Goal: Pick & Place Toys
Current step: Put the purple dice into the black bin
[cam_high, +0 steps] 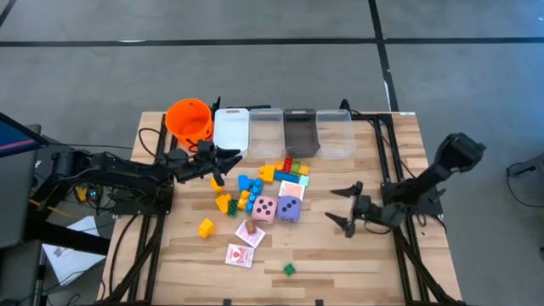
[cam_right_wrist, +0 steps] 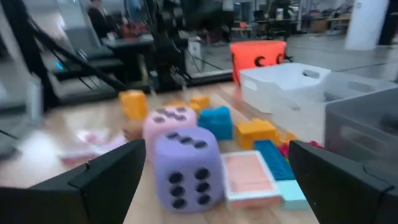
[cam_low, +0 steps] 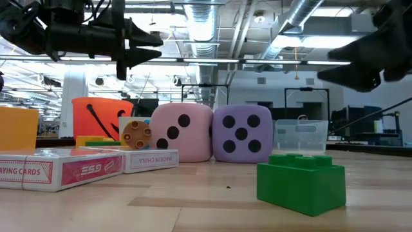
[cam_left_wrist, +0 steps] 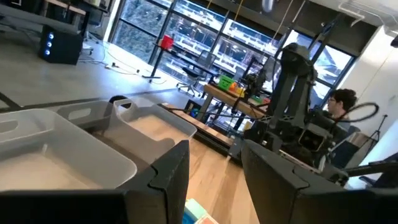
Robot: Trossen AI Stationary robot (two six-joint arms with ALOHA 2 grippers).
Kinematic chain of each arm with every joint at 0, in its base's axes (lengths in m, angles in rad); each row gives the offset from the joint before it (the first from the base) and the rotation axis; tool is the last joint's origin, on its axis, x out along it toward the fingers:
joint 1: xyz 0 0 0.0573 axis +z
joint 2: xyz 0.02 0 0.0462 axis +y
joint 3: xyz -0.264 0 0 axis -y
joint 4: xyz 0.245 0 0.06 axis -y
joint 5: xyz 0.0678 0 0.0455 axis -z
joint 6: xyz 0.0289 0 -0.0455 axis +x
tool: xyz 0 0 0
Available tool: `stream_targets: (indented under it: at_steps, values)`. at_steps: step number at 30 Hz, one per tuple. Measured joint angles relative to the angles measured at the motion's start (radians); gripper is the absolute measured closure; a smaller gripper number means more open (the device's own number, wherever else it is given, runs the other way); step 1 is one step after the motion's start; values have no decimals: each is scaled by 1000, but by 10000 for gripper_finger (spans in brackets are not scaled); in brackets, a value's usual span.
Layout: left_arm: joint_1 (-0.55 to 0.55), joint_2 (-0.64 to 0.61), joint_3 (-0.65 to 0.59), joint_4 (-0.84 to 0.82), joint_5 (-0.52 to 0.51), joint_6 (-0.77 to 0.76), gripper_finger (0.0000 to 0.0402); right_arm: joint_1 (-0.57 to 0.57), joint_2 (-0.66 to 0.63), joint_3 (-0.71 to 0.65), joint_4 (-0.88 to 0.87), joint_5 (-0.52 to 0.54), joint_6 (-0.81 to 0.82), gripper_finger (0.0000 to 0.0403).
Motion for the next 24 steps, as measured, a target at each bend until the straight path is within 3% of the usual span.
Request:
stream_targets:
  at_steps: [10, 15, 24]
  values:
    - [0, 0, 0, 1, -84, 123, 261, -102, 246, 102, 67, -74, -12, 17]
    - [0, 0, 0, 38, -106, 123, 261, -131, 286, 119, 140, -194, -70, 17]
    - [2, 0, 0, 69, -106, 120, 261, -113, 287, 140, 143, -199, -59, 17]
